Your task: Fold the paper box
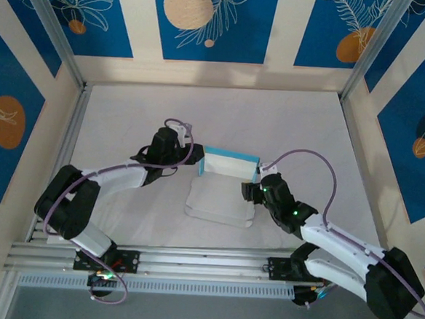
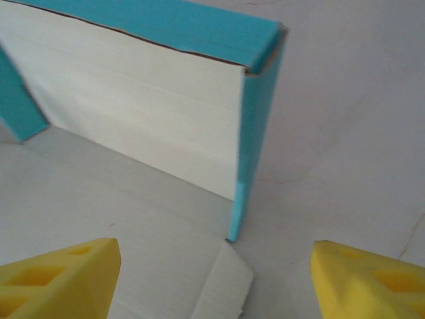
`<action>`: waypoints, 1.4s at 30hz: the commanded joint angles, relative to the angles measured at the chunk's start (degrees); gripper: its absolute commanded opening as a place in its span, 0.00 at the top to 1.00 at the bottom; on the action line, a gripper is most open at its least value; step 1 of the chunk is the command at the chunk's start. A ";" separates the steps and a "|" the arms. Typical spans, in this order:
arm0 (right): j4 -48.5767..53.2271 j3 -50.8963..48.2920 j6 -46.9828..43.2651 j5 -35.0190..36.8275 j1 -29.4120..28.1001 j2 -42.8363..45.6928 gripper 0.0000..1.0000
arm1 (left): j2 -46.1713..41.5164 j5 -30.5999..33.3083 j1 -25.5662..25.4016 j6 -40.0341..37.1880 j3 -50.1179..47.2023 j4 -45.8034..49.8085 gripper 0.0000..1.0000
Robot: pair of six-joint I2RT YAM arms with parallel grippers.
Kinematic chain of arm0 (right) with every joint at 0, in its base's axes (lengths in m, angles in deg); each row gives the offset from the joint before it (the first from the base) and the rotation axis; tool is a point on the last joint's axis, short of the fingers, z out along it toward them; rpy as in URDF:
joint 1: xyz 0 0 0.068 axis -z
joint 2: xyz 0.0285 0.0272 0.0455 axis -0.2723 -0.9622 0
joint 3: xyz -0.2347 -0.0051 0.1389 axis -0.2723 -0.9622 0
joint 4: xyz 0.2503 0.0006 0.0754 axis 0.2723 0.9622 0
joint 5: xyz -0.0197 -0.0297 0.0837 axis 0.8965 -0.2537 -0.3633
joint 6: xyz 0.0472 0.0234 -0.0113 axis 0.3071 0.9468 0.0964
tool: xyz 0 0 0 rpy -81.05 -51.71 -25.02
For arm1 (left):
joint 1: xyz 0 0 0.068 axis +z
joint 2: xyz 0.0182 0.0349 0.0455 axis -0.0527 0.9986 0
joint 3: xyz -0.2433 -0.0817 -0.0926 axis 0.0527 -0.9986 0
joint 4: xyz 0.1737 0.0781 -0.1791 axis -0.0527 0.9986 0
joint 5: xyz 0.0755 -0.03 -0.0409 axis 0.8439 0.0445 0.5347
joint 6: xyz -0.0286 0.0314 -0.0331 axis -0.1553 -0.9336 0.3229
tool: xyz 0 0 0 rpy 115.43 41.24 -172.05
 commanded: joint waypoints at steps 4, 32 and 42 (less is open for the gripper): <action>-12.92 1.05 -0.93 3.26 2.83 -8.69 0.25 | 1.93 1.81 0.14 -2.55 -0.03 6.53 0.81; 1.45 19.22 -8.05 -0.15 4.68 -15.47 1.00 | -9.43 6.07 -0.01 -16.46 8.83 18.94 0.56; 17.04 31.28 -3.54 -8.07 10.71 -9.70 1.00 | -19.99 10.77 0.13 -32.36 9.99 22.39 0.43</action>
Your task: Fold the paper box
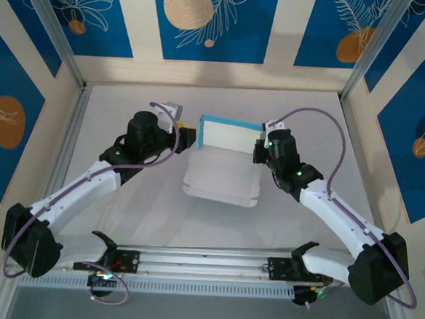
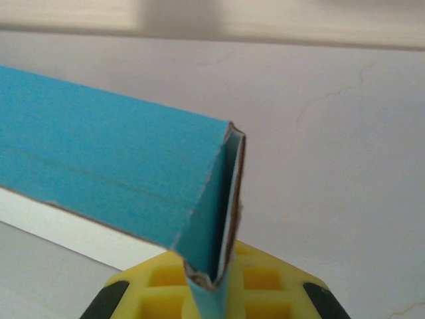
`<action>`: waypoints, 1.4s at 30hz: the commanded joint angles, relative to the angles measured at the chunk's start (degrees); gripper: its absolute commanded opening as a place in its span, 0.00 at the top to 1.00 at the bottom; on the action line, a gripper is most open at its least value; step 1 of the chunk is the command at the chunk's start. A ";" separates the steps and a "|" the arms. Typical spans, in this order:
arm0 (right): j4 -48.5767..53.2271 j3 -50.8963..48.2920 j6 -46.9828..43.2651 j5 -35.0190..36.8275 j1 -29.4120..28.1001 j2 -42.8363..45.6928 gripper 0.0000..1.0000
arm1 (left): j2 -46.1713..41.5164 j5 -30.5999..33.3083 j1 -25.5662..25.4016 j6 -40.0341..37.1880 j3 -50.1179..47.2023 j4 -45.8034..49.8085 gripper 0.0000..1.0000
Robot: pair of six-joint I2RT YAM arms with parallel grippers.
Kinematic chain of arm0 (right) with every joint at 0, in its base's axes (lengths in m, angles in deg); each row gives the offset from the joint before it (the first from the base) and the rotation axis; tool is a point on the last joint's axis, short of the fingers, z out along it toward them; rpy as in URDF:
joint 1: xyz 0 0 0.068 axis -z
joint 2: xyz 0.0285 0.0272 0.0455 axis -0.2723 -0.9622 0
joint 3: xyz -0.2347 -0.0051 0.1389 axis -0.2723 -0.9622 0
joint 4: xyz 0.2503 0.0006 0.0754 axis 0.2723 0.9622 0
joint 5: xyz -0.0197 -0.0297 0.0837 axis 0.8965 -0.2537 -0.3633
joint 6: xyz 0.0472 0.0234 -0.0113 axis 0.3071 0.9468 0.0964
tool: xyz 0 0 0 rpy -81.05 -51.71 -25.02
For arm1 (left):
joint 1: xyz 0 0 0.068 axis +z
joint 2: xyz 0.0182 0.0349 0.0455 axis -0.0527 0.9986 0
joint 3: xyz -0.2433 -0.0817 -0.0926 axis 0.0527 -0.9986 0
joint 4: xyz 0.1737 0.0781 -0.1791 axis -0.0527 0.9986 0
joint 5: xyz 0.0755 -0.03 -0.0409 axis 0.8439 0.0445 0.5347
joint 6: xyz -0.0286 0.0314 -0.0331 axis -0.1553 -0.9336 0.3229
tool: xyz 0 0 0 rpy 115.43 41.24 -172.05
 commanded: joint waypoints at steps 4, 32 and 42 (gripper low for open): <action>10.90 6.14 4.90 -13.44 4.84 0.66 1.00 | 0.72 -0.31 -0.02 -11.53 2.48 5.70 0.43; 27.06 15.58 7.68 -21.24 7.99 -4.20 1.00 | 4.40 -19.02 2.46 -10.08 10.19 12.13 0.68; 29.79 17.08 6.50 -22.04 9.15 -4.51 1.00 | 7.51 -39.78 9.66 1.95 9.73 4.32 0.55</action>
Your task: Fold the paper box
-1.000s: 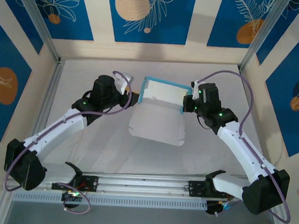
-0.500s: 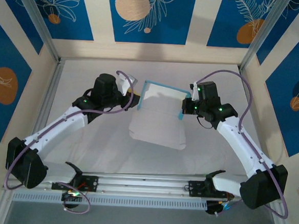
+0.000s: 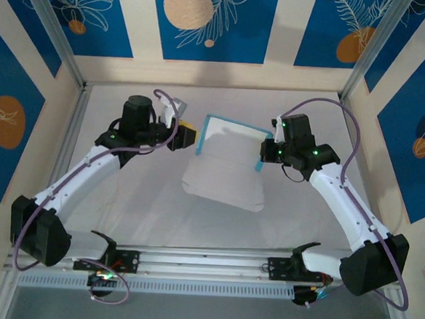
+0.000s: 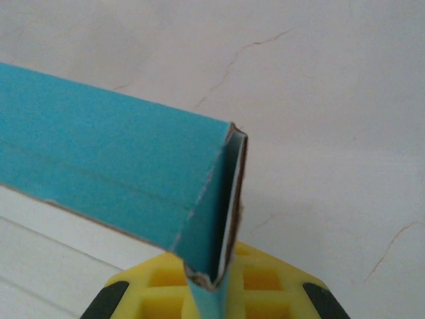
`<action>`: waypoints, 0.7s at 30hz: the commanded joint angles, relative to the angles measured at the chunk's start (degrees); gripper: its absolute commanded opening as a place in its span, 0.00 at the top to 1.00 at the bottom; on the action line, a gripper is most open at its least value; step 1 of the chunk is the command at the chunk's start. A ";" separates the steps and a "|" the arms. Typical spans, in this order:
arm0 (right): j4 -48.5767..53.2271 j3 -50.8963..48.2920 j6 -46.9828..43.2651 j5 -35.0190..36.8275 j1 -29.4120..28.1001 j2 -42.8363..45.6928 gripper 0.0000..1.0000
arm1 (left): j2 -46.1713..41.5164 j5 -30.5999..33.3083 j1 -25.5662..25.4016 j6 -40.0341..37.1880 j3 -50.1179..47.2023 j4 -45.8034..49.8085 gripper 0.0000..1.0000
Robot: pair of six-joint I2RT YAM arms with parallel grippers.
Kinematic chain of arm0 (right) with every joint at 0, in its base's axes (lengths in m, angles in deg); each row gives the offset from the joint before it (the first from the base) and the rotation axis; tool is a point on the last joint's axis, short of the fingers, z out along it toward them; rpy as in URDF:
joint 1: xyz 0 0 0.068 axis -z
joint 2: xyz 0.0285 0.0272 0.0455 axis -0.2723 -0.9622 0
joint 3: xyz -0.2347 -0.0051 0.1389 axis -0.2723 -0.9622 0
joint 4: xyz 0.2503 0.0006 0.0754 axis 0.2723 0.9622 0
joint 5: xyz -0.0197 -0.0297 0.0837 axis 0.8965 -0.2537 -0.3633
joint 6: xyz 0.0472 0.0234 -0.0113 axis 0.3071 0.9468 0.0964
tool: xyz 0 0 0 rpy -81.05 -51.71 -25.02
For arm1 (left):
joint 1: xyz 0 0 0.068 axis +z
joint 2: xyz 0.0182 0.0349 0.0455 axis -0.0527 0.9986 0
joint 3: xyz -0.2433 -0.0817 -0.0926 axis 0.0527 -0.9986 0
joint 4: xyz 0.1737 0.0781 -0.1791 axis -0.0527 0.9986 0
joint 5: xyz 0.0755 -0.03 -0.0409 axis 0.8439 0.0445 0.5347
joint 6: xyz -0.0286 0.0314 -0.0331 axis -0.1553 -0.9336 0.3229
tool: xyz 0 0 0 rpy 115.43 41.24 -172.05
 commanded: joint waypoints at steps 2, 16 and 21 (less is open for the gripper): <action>1.82 2.00 -0.76 -1.99 0.79 -0.18 1.00 | 2.50 -12.59 1.64 6.09 1.51 -5.10 0.56; 1.72 1.67 -0.23 -3.99 1.41 -0.36 1.00 | 7.30 -10.30 1.29 3.05 2.56 -0.85 0.67; 1.84 1.78 0.08 -4.49 1.31 -0.27 1.00 | 7.22 -4.37 1.03 0.11 2.97 1.66 0.68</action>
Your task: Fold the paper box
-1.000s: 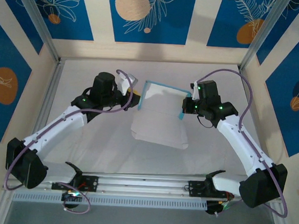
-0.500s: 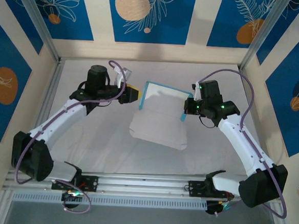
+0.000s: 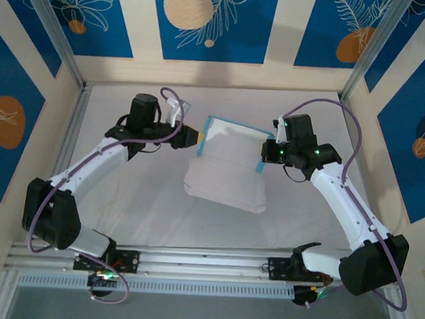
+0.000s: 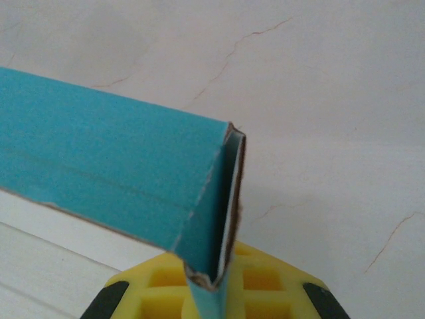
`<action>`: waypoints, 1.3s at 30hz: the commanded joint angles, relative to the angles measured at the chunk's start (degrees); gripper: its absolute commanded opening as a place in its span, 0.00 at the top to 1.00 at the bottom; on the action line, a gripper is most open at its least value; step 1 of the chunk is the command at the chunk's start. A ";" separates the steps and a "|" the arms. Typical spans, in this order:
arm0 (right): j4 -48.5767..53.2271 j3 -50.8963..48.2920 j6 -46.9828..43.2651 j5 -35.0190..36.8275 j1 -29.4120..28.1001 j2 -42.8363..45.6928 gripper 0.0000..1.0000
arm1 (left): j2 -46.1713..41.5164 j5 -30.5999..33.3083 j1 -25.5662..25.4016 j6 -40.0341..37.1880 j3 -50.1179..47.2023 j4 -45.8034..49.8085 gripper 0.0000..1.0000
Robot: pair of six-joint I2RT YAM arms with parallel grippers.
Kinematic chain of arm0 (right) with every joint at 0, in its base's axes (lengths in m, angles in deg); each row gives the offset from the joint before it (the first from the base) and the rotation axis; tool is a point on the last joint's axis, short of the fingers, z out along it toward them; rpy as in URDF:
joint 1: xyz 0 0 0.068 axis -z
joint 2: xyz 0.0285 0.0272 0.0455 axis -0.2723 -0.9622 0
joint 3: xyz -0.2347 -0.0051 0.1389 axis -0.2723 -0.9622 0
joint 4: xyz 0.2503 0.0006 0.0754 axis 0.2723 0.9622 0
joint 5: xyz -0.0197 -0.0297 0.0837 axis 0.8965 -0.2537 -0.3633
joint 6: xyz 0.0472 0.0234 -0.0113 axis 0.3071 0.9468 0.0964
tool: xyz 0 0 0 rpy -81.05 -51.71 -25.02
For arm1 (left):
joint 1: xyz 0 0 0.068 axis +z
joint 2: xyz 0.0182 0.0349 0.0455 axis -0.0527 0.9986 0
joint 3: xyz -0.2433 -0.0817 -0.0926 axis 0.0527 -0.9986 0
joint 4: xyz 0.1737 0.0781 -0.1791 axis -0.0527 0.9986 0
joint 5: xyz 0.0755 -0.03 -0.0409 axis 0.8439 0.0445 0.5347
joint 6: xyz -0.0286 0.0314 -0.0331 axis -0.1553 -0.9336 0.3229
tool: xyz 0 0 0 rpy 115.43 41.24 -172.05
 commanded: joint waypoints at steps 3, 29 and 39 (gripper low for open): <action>0.64 1.69 0.58 -2.94 0.00 -0.29 1.00 | 0.61 4.61 -0.60 -3.54 2.28 2.20 0.68; 3.58 5.33 7.12 1.21 -5.43 -2.36 1.00 | 4.29 23.87 -7.60 -12.86 7.24 9.80 1.00; 8.58 10.57 17.26 9.77 -11.50 -6.17 1.00 | 7.03 45.66 -14.41 -18.10 10.41 13.48 1.00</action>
